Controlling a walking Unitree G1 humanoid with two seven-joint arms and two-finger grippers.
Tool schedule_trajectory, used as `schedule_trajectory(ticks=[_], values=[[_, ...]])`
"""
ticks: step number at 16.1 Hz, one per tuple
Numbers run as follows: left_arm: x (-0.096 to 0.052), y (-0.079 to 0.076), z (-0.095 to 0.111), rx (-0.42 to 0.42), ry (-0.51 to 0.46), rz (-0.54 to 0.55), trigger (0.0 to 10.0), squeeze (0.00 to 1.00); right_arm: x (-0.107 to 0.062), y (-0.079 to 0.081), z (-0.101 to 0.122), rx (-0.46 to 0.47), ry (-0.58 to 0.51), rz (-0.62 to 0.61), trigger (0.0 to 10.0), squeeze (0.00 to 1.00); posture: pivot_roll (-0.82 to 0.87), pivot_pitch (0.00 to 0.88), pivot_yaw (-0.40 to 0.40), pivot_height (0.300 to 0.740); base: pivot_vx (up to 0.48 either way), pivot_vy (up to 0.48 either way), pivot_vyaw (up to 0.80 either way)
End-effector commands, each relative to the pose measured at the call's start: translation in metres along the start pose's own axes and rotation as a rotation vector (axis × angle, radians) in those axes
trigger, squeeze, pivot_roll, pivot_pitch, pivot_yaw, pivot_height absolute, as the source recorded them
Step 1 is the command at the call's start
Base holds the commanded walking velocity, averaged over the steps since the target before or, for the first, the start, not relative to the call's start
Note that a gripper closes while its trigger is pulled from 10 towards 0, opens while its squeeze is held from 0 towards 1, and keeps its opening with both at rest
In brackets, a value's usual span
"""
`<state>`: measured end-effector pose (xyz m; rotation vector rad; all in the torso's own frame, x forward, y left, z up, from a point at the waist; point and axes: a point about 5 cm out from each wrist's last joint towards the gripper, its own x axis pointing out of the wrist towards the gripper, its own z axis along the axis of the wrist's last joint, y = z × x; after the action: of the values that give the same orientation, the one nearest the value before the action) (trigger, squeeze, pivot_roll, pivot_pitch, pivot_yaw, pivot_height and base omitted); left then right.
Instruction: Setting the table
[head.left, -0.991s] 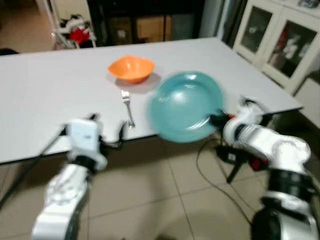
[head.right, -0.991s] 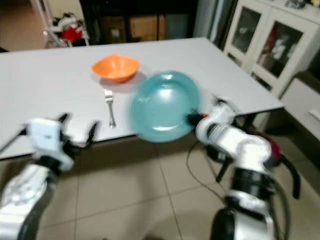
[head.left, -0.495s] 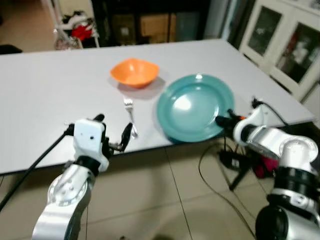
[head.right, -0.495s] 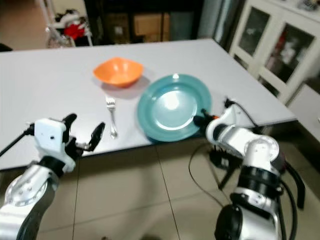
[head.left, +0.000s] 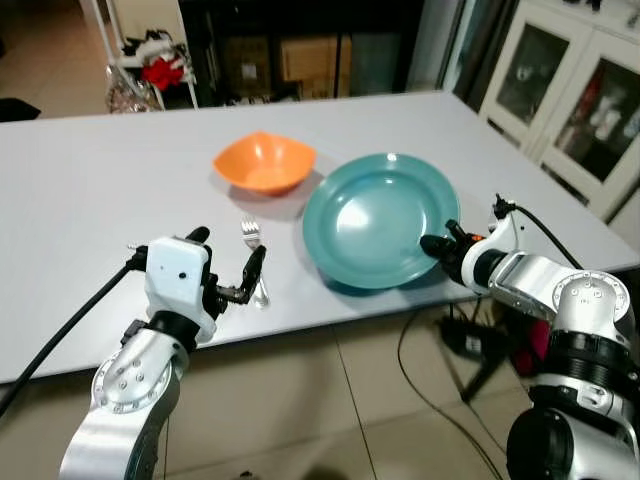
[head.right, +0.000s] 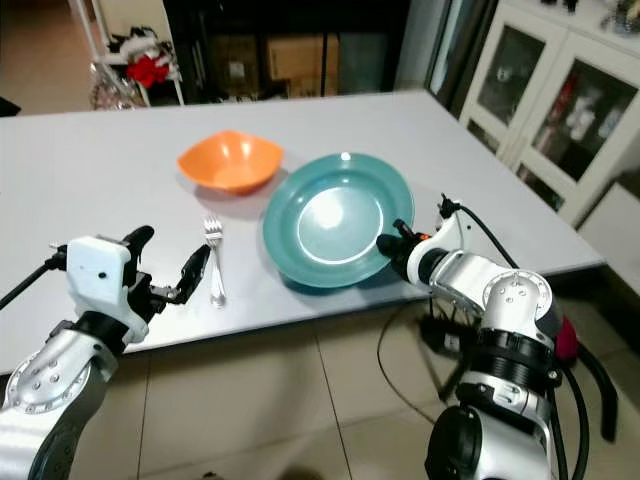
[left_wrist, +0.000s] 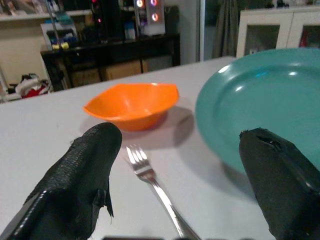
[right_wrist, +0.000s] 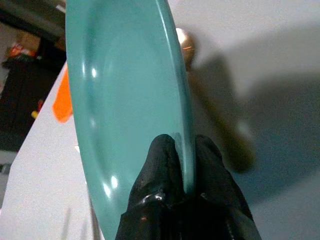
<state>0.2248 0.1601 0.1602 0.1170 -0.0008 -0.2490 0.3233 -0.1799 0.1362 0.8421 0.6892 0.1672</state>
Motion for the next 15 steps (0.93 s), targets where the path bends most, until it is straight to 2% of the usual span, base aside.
schedule_trajectory(ticks=[1,7,8,9,10,12,15], values=[[-0.001,0.002,0.000,0.004,0.008,0.002,10.0,0.00,0.002,0.010,-0.005,-0.006,0.028,0.051,10.0,0.00,-0.05,0.006,-0.019,0.740,0.326,0.000,0.00],[-0.005,-0.005,-0.002,-0.006,0.024,-0.070,10.0,0.00,0.001,0.010,-0.011,0.018,0.047,0.060,10.0,0.00,-0.05,0.014,-0.001,0.740,0.051,0.000,0.00],[-0.004,-0.011,-0.001,-0.035,0.026,-0.142,10.0,0.00,0.003,0.011,-0.012,0.017,0.056,0.055,10.0,0.00,-0.05,0.015,-0.004,0.740,0.000,0.000,0.00],[-0.004,-0.012,-0.001,-0.038,0.031,-0.162,10.0,0.00,0.004,0.011,-0.012,0.016,0.056,0.054,10.0,0.00,-0.05,0.015,-0.004,0.740,0.000,0.000,0.00],[-0.003,-0.015,0.000,-0.034,0.039,-0.232,10.0,0.00,0.007,0.014,-0.012,0.024,0.060,0.059,10.0,0.00,-0.05,0.019,-0.002,0.740,0.000,0.000,0.00],[-0.003,-0.017,0.000,-0.030,0.051,-0.279,10.0,0.00,0.011,0.015,-0.013,0.040,0.068,0.052,10.0,0.00,-0.04,0.021,0.000,0.740,0.000,0.000,0.00],[-0.002,-0.016,0.001,-0.029,0.051,-0.288,10.0,0.00,0.022,0.011,-0.017,0.089,0.094,-0.015,10.0,0.00,-0.05,0.023,0.002,0.740,0.000,0.000,0.00]])
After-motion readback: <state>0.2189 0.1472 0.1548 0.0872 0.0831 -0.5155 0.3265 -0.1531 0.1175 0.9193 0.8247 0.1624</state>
